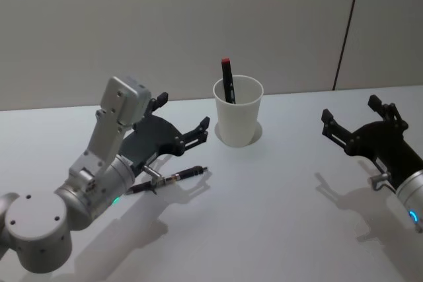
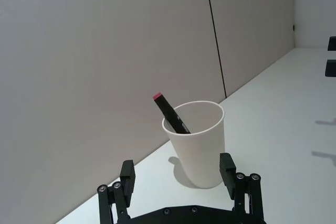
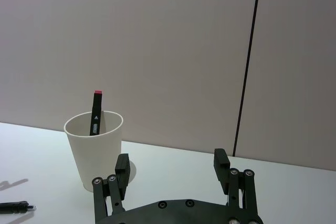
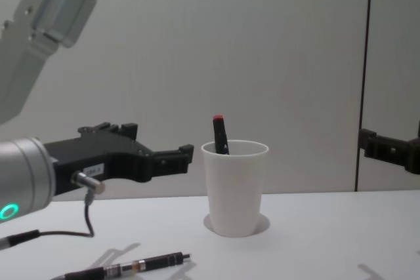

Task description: Place the pen into the pen holder.

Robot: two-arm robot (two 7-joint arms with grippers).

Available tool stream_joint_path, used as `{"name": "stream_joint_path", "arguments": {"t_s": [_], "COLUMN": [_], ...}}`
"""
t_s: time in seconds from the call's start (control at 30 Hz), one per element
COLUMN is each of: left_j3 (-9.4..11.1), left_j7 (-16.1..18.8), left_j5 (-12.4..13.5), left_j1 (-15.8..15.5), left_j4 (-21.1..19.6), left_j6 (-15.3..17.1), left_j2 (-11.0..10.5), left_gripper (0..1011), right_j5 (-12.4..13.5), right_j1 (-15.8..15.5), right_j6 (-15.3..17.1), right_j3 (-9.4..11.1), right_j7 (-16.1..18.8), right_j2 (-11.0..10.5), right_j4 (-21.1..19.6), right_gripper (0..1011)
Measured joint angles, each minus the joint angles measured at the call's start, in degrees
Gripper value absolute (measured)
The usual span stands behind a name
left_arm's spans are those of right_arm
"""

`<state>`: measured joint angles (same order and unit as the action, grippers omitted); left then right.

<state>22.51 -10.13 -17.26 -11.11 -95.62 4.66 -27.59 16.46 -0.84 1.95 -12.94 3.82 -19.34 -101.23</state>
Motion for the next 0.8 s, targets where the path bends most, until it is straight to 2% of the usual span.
{"name": "stream_joint_path", "arguments": {"t_s": [0.3, 0.8], "left_j3": [-1.1, -2.7], "left_j7": [-2.2, -9.1], "left_j5": [-2.5, -6.3], "left_j1": [1.2, 2.5], "left_j4": [-0.5, -0.3], "left_j6": [0.9, 1.8], "left_j2": [-2.0, -5.2], "left_gripper": [1001, 1001], "right_j5": [0.0, 0.0], "right_j1": [0.0, 0.0], "right_j6": [0.0, 0.0], "right_j3": [0.0, 0.0], "right_j7": [0.0, 0.0], "right_j2": [0.0, 0.0], "right_j4": [0.0, 0.0], "right_gripper": [1002, 1002]}}
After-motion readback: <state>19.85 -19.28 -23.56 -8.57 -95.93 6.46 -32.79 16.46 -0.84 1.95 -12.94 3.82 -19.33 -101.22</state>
